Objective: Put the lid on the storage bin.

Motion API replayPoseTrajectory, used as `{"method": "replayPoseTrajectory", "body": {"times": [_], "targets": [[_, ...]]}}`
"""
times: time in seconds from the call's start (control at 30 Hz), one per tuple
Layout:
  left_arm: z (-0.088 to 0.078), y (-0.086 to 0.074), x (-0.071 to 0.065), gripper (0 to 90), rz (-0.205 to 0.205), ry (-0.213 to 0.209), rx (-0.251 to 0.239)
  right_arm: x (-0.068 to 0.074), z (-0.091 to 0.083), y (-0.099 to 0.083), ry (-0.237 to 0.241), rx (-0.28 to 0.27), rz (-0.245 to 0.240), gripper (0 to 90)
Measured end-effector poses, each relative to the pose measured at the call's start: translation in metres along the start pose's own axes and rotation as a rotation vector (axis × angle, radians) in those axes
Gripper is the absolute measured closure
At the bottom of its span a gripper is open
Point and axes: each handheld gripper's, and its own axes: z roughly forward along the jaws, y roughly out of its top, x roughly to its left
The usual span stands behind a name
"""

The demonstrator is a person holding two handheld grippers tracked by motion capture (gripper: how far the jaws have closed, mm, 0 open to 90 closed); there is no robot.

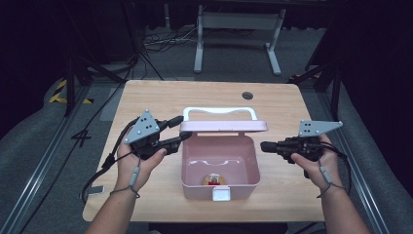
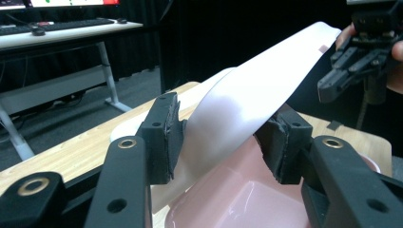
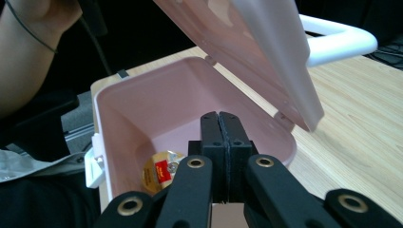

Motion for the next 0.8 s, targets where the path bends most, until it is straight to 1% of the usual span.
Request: {"method": "replayPoseTrajectory", "body": {"times": [0.13, 0.23, 0.27, 0.4, 0.43, 0.57, 0.67, 0.8], "targets": [[-0.003, -0.003, -0.005, 51.0, 0.019, 0.007, 0.015, 0.001, 0.002, 0.000, 0.018, -0.015, 0.002, 90.0], [-0.004, -0.005, -0.007, 50.4, 0.019, 0.005, 0.022, 0.001, 0.003, 0.000, 0.018, -0.023, 0.003, 90.0], [-0.006, -0.006, -0.007, 50.4, 0.022, 0.003, 0.031, 0.001, 0.003, 0.000, 0.019, -0.026, 0.003, 90.0], [-0.008, -0.009, -0.007, 50.3, 0.007, -0.008, 0.036, 0.002, 0.004, 0.000, 0.022, -0.040, -0.001, 90.0], [-0.008, -0.012, -0.006, 49.6, -0.014, -0.023, 0.035, 0.002, 0.004, 0.001, 0.020, -0.050, -0.001, 90.0], [-0.009, -0.015, -0.004, 50.1, -0.035, -0.040, 0.040, 0.002, 0.002, 0.001, 0.008, -0.072, -0.004, 90.0], [-0.009, -0.017, -0.004, 50.0, -0.038, -0.046, 0.043, 0.002, 0.001, 0.001, 0.006, -0.085, -0.004, 90.0], [-0.010, -0.019, -0.004, 47.7, -0.025, -0.043, 0.065, 0.002, 0.000, 0.002, 0.004, -0.093, -0.004, 90.0]]}}
